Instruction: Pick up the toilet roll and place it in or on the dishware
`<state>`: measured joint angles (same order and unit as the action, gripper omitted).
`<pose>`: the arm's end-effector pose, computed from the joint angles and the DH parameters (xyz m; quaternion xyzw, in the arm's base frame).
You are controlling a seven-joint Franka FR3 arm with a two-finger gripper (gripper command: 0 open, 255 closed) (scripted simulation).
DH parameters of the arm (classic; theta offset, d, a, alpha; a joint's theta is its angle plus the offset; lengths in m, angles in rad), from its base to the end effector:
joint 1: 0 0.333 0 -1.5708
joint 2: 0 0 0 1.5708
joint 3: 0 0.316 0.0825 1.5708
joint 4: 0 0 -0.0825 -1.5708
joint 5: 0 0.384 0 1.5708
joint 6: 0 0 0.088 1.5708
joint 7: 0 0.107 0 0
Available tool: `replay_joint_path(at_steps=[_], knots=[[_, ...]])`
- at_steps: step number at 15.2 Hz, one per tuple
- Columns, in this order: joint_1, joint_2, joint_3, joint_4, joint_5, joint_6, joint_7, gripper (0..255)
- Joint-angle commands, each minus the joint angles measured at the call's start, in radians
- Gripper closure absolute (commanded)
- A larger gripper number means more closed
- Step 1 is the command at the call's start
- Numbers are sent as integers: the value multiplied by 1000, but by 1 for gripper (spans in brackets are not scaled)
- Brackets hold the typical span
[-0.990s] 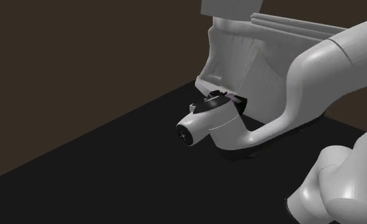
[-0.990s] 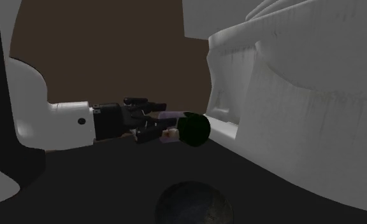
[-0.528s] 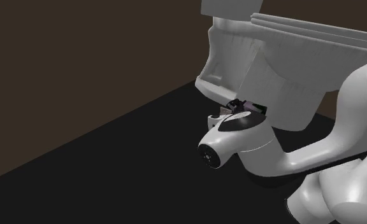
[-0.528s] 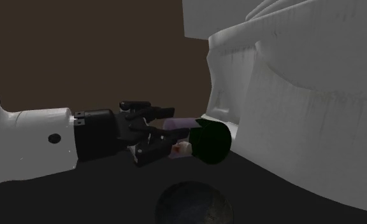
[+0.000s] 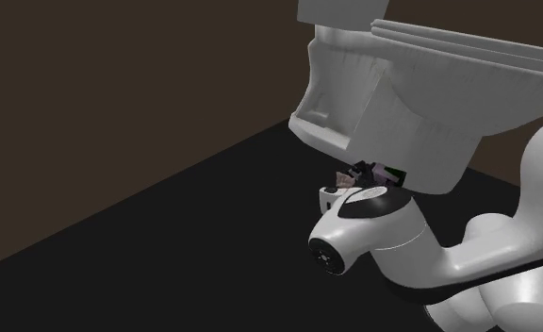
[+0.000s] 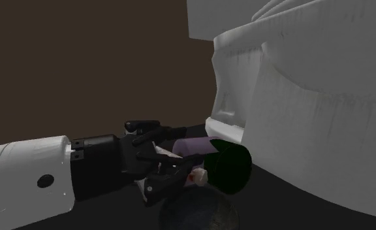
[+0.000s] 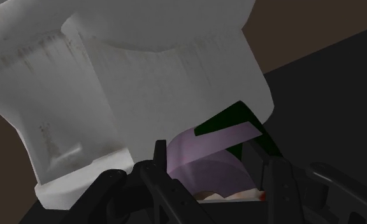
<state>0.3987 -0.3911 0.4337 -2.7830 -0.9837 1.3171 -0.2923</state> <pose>0.2596 0.1203 0.3496 0.5539 0.4573 -0.3292 0.6130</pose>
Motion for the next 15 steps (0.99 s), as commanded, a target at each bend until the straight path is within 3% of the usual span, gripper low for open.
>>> replay_joint_path(at_steps=[1,15], knots=[[-3,32,7,-3,8,7,36,255],[-38,278,22,8,6,56,268,255]])
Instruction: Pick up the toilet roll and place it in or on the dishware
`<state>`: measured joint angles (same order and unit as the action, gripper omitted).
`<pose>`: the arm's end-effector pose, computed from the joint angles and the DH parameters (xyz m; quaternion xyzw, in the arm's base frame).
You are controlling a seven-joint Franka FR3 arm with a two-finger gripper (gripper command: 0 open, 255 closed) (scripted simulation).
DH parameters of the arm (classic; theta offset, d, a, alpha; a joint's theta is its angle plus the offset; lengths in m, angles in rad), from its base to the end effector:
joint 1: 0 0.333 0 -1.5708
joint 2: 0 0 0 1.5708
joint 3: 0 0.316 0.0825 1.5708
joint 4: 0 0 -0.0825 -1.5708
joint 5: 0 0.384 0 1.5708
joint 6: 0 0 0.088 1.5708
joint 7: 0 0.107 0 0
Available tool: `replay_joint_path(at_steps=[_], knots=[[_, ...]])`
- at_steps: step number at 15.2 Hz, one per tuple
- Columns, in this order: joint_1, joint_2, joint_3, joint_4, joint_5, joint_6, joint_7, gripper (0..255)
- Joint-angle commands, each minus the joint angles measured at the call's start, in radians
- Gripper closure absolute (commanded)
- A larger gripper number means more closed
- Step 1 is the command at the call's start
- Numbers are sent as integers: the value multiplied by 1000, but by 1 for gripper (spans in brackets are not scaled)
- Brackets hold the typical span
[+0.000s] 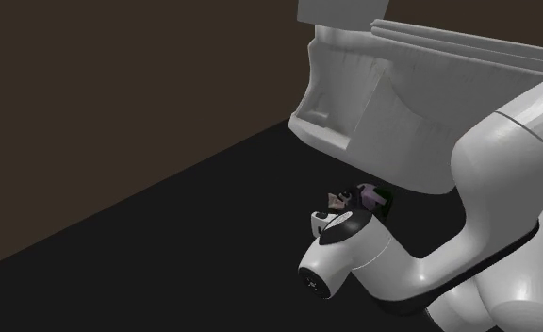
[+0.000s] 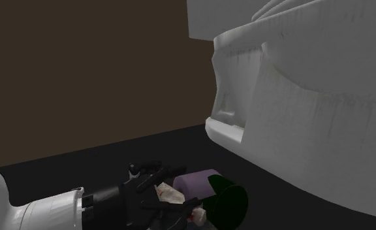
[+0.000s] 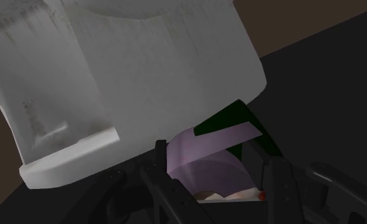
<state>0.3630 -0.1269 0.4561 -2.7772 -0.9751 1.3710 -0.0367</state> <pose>0.2580 0.1211 0.2699 0.5539 0.4572 -0.3292 0.6130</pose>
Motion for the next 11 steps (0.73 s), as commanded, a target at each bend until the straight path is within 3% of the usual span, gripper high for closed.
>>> replay_joint_path(at_steps=[1,7,8,11], knots=[[-2,14,-1,2,-3,2,12,255],[-2,14,-1,2,-3,2,12,255],[-2,14,-1,2,-3,2,12,0],[-2,14,-1,2,-3,2,12,0]])
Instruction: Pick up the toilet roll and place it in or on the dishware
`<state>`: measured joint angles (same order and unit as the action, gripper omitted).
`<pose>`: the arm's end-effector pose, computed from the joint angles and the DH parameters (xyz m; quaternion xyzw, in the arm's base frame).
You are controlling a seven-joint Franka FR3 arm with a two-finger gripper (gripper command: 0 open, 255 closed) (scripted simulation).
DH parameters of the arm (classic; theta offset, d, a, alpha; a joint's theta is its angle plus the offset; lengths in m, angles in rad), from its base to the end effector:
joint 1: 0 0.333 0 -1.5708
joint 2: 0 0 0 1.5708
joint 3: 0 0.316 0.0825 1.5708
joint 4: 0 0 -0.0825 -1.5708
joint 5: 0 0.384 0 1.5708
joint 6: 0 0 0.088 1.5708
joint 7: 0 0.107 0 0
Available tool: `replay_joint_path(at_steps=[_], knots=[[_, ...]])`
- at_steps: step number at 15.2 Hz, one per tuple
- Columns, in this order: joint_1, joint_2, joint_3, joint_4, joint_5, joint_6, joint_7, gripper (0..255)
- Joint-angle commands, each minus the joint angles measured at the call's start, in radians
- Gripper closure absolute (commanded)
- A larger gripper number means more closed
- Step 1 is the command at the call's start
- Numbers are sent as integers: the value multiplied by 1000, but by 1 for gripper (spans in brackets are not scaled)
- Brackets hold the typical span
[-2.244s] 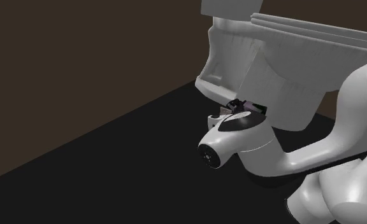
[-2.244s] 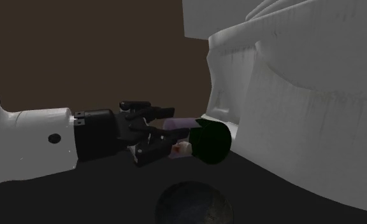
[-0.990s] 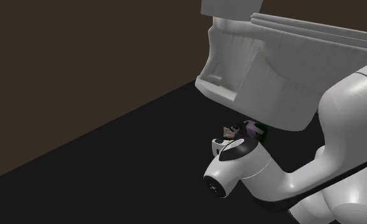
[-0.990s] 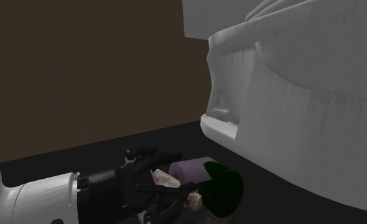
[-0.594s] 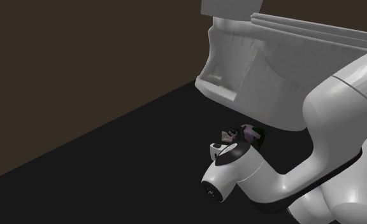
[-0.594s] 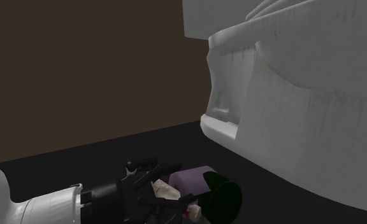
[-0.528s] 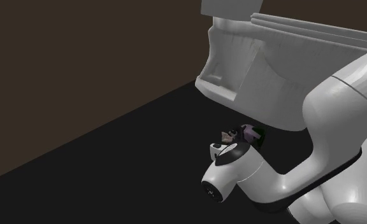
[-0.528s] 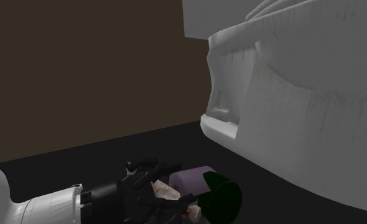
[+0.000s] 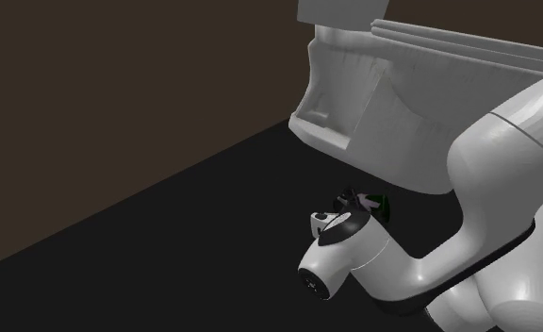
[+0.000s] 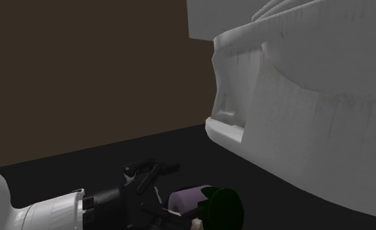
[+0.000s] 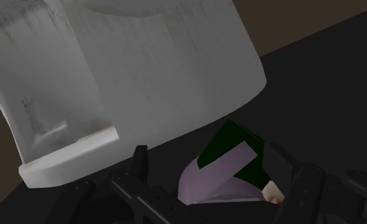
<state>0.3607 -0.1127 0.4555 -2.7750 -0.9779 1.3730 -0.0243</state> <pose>0.2585 0.1210 0.2663 0.5539 0.4570 -0.3289 0.6133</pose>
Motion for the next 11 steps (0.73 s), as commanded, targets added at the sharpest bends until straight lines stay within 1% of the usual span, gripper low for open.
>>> replay_joint_path(at_steps=[1,2,6,11], knots=[[0,0,0,0,0,0,0,0],[0,0,0,0,0,0,0,0],[56,84,64,105,98,-90,27,0],[56,84,64,105,98,-90,27,0]])
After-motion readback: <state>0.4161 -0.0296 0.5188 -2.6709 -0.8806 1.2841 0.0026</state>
